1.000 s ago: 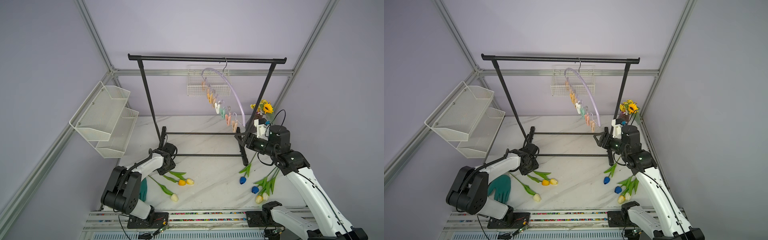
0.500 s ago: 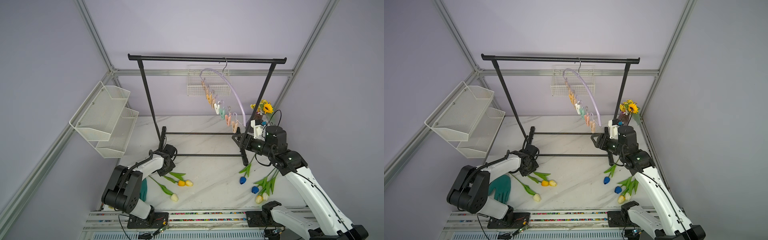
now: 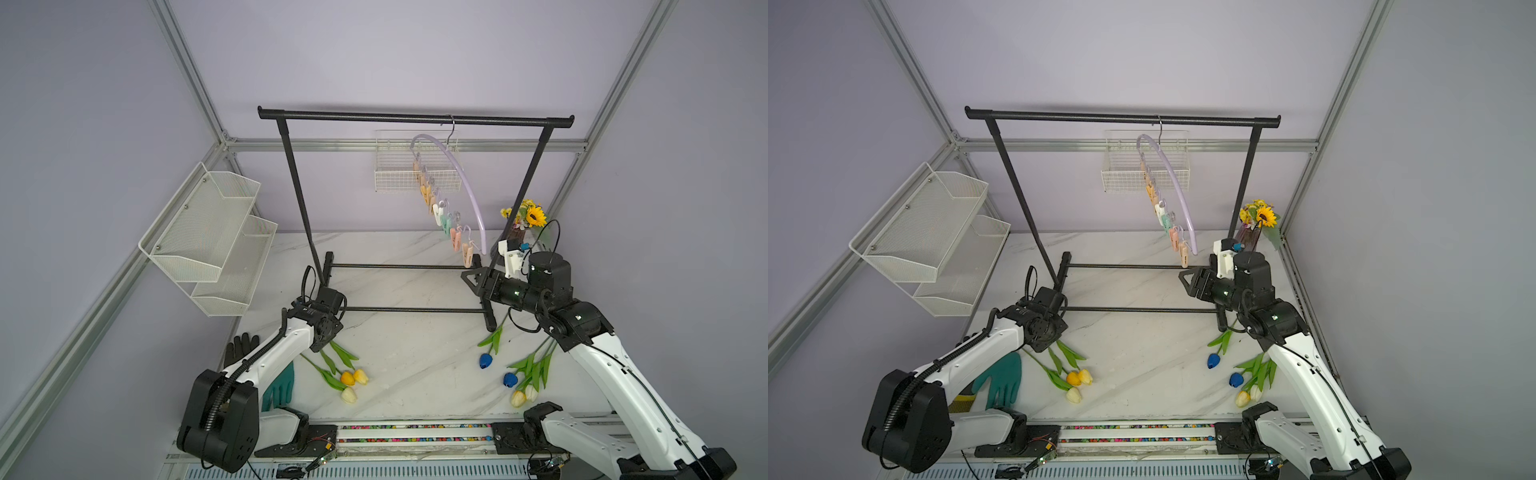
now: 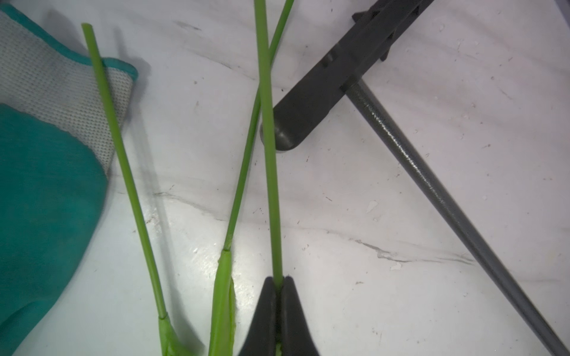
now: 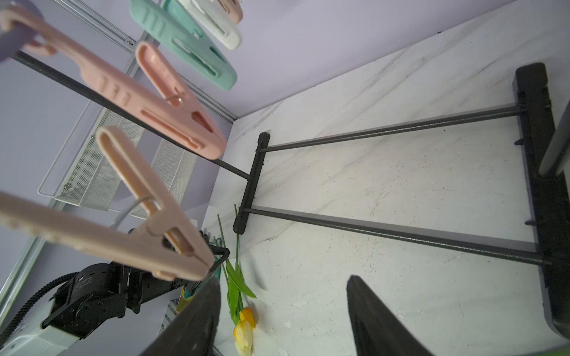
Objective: Dry the flowers on a clothes hanger
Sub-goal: Pick up the flower at the center of the board.
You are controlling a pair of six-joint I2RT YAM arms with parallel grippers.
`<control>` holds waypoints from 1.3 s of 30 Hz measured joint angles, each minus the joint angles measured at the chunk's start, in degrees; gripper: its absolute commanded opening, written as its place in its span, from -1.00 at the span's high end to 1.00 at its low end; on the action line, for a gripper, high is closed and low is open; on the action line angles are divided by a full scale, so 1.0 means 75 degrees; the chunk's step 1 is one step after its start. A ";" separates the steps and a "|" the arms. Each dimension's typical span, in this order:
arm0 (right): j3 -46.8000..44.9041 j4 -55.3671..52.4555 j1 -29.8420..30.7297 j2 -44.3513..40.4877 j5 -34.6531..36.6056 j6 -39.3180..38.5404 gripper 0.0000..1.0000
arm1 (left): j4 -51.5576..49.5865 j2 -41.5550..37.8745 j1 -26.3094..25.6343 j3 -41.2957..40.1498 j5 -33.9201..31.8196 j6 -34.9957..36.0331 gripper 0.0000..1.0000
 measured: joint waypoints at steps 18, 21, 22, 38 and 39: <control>-0.2084 0.3110 0.0388 -0.0271 -0.2063 0.0621 -0.15 | 0.4951 -0.1448 -0.0353 -0.0490 0.4261 0.3459 1.00; -0.2646 0.4057 0.0423 -0.0274 -0.2282 0.0933 -0.01 | 0.6062 -0.1320 -0.0592 -0.0653 0.5237 0.3774 1.00; -0.2821 0.4380 0.0434 -0.0236 -0.2355 0.1043 0.02 | 0.6429 -0.1230 -0.0694 -0.0667 0.5528 0.3891 1.00; -0.3526 0.8402 0.1259 0.1081 -0.2975 0.1883 0.23 | 0.9865 0.0017 -0.1763 -0.0880 0.6953 0.4456 1.00; -0.3526 0.8515 0.1294 0.1145 -0.2973 0.1888 0.25 | 0.9917 0.0079 -0.1816 -0.0877 0.6971 0.4456 1.00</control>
